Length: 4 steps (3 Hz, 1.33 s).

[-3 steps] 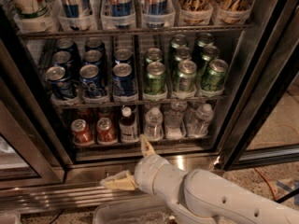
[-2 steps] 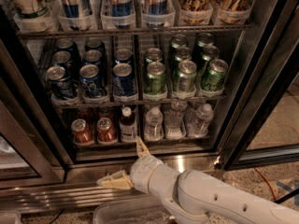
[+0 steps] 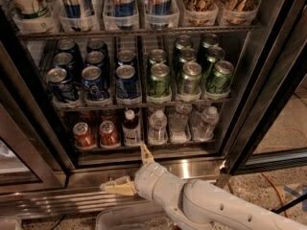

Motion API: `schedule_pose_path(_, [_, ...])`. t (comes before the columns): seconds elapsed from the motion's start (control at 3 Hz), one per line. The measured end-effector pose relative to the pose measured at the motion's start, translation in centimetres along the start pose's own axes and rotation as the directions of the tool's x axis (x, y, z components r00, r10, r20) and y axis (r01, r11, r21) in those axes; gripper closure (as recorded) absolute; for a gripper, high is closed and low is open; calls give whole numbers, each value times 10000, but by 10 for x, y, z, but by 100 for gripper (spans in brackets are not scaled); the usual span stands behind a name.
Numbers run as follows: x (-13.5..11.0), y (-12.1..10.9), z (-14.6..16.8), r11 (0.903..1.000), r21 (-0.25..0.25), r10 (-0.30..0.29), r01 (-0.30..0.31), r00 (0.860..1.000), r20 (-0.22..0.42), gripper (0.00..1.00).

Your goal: Pick coke can from bottom shelf of fridge

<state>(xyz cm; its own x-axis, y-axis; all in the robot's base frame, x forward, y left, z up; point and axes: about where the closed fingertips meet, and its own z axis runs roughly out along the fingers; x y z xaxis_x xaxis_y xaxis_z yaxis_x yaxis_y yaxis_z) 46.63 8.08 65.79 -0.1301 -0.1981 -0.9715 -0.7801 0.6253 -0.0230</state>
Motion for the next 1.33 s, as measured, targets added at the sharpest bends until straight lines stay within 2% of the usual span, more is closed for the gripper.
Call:
schedule_pose_path(0.67, [33, 6, 23, 10000, 2, 34, -34, 9998, 212, 0])
schedule_pose_path(1.33, [59, 14, 36, 9995, 311, 71, -94, 9972, 743, 0])
